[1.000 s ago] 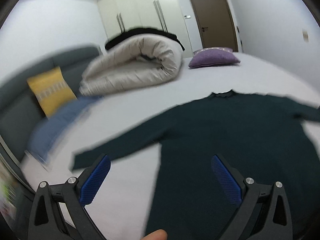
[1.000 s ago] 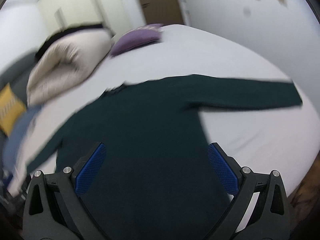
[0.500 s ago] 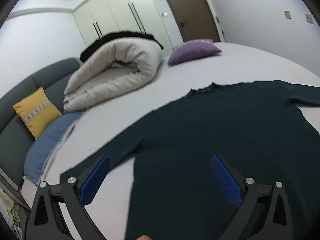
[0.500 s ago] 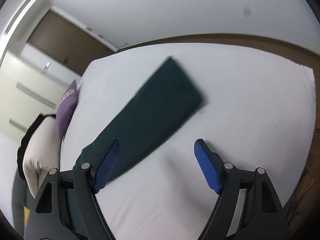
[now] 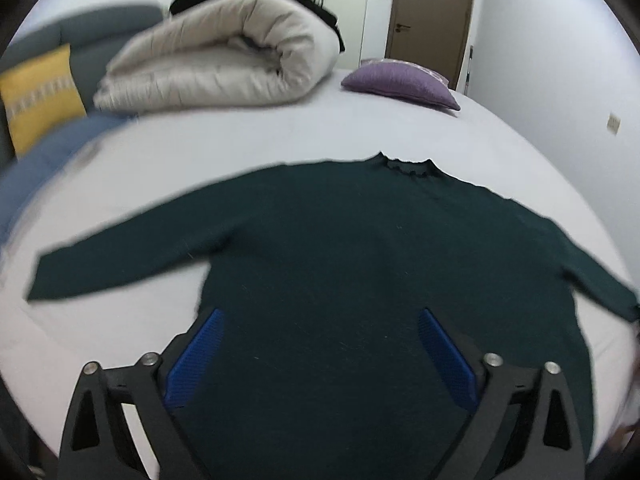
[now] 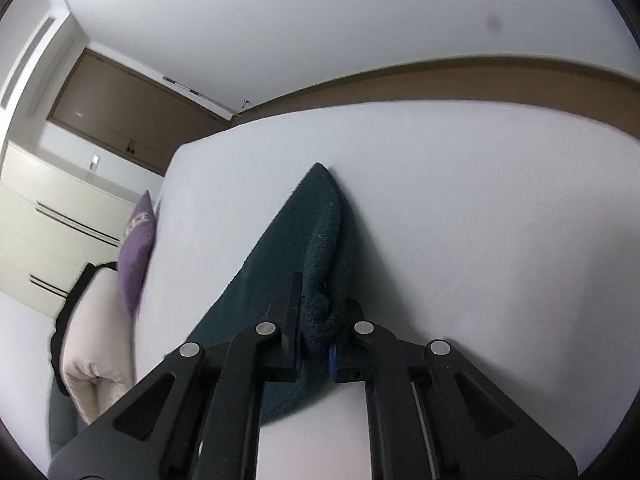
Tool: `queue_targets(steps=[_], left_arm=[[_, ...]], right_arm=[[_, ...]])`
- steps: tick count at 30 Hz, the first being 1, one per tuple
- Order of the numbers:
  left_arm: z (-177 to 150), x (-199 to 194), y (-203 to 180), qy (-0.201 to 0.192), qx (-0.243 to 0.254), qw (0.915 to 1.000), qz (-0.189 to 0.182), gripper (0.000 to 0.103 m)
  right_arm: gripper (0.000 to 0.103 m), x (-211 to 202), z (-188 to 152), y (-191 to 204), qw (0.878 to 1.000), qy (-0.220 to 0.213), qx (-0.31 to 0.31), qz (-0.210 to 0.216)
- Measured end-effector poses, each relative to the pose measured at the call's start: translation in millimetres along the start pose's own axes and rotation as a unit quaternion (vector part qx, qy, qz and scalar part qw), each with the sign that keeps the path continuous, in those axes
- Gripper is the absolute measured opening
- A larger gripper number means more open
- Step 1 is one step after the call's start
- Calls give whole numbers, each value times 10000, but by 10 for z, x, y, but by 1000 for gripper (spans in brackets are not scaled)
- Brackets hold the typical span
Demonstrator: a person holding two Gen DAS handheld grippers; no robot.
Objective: Fold small clothes
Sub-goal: 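Grasp the sweater sleeve with the right gripper and fold it across the body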
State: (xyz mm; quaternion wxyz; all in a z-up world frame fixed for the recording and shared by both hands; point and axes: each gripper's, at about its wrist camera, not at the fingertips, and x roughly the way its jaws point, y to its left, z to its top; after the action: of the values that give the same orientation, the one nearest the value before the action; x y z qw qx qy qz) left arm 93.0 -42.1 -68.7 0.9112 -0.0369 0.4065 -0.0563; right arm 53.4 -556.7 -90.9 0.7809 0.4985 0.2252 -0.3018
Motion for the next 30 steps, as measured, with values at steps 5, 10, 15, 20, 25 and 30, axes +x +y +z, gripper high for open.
queue_targets(steps=[5,10,15,20,25,30], left_arm=[[50,198,158,228,-498,9944,-900,92],[131,274,287,208,-734,9895,-1231,92],[230,320,565,169,-1010,9835,-1490,92],[271,452,923,191,-1505,9744,-1656,92],[295,607,970,289,-1586,9716,-1732,92],[362,758,711,452,-1459,9691,-1936,92]], right_arm=[[7,-46,84,92,9950,-4,-966,254],[7,61,-354,707,9649,508,-2367,1023],[7,380,-1105,1014,9266,1219,-3117,1717],[7,770,-1808,724,9066,2026,-3155,1934],[20,1000,-2268,-50,8765,2759,-3570,1680],[64,532,-1925,-831,8802,2634,-3372,2053]])
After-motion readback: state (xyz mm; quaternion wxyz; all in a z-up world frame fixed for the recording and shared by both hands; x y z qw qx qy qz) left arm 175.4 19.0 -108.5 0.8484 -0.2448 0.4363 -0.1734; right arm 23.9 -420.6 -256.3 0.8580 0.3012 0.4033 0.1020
